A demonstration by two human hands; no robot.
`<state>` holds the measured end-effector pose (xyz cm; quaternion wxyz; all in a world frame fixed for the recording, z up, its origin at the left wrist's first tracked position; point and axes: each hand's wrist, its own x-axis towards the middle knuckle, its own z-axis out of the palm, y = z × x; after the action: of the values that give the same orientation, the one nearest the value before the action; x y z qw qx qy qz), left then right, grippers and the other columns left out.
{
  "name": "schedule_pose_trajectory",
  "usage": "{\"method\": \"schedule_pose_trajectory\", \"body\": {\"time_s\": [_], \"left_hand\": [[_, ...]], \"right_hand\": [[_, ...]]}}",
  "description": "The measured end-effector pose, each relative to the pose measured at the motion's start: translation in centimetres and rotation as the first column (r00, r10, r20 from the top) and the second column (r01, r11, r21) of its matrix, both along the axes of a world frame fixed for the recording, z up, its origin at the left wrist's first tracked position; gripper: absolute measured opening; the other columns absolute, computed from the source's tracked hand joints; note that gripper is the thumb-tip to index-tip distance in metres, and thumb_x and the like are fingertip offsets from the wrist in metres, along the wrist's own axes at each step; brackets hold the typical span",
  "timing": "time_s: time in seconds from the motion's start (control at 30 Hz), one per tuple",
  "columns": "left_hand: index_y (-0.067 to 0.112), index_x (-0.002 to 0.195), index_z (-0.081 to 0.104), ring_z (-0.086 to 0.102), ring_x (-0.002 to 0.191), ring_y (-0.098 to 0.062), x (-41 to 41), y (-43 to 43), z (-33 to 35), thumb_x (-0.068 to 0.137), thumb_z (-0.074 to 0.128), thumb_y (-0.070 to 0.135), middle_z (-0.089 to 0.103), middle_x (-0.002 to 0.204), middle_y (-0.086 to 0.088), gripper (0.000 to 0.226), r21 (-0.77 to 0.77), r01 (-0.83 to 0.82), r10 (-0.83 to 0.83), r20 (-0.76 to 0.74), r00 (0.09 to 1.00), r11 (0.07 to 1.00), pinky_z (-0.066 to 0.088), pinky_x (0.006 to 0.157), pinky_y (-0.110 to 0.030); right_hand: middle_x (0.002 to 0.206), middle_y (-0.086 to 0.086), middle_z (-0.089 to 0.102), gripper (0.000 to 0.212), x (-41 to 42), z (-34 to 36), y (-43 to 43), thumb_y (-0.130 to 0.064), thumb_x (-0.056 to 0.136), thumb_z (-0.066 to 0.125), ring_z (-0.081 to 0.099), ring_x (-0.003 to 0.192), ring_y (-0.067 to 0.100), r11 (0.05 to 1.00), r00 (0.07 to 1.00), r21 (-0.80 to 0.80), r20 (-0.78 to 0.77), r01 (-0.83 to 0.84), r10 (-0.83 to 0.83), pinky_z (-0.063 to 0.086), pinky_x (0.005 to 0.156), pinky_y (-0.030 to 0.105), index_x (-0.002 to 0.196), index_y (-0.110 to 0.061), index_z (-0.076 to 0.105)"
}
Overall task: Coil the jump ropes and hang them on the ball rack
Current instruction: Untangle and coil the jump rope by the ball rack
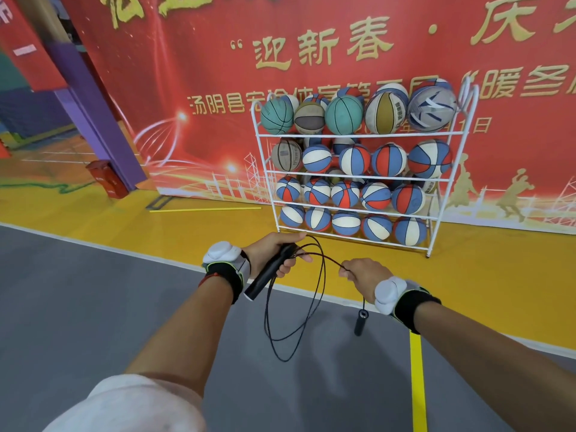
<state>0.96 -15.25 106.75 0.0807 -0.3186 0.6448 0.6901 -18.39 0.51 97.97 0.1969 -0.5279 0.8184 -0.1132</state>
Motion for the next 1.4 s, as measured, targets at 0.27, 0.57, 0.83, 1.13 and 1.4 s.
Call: {"method": "schedule_pose_trajectory", "body": {"time_s": [0.27, 0.57, 0.83, 1.13, 1.4], "left_hand": [[0.006, 0.093, 0.072, 0.046, 0.044, -0.013, -0.5, 0.5, -0.2, 0.089, 0.057, 0.06, 0.058, 0.067, -0.004, 0.056, -0.021, 0.074, -0.074, 0.036, 0.997, 0.997, 0.033, 0.043, -0.021], [0.008, 0.081, 0.067, 0.035, 0.042, -0.014, -0.9, 0.0, -0.7, 0.092, 0.055, 0.038, 0.039, 0.047, 0.001, 0.034, -0.003, 0.131, -0.131, -0.041, 0.991, 0.991, 0.029, 0.044, -0.023], [0.007, 0.082, 0.065, 0.037, 0.049, -0.016, -0.2, -1.2, -1.1, 0.088, 0.054, 0.024, 0.043, 0.054, 0.0, 0.022, 0.054, 0.157, -0.151, -0.099, 0.984, 0.986, 0.032, 0.051, -0.025], [0.001, 0.126, 0.065, 0.056, 0.065, -0.018, -1.3, -2.4, -2.3, 0.088, 0.054, 0.017, 0.065, 0.089, -0.008, 0.043, 0.102, 0.182, -0.172, -0.103, 0.98, 0.978, 0.046, 0.065, -0.024], [0.01, 0.094, 0.062, 0.05, 0.06, -0.019, -8.6, -0.8, -1.8, 0.098, 0.054, 0.045, 0.047, 0.06, -0.001, 0.036, -0.226, 0.207, -0.211, 0.003, 0.977, 0.952, 0.052, 0.08, -0.033]], "right_hand": [[0.117, 0.007, 0.068, 0.023, 0.4, 0.6, -1.0, -0.022, 0.104, 0.042, 0.063, 0.102, 0.032, 0.993, 0.997, -0.11, -0.069, 0.037, -0.045, 0.053, 0.083, 0.041, 0.115, -0.014, 0.061], [0.146, 0.003, 0.048, 0.053, 2.6, 0.9, -1.9, -0.025, 0.1, 0.05, 0.053, 0.123, 0.031, 0.978, 1.0, -0.208, -0.015, -0.011, 0.009, 0.051, 0.092, 0.042, 0.149, -0.023, 0.031], [0.087, 0.008, 0.059, 0.023, 2.6, 2.2, -2.6, -0.031, 0.104, 0.041, 0.054, 0.084, 0.034, 0.934, 0.997, -0.35, -0.008, 0.069, -0.077, 0.046, 0.068, 0.042, 0.104, -0.015, 0.058], [0.108, -0.005, 0.069, 0.027, 2.6, 2.7, -2.5, -0.004, 0.091, 0.045, 0.062, 0.094, 0.027, 0.98, 0.972, -0.201, -0.229, 0.012, -0.059, 0.053, 0.071, 0.039, 0.114, -0.017, 0.051], [0.11, -0.005, 0.064, 0.027, -1.3, 3.4, -1.7, -0.007, 0.094, 0.044, 0.06, 0.095, 0.023, 0.984, 0.98, -0.176, -0.196, -0.018, -0.018, 0.046, 0.067, 0.034, 0.118, -0.017, 0.05]]}}
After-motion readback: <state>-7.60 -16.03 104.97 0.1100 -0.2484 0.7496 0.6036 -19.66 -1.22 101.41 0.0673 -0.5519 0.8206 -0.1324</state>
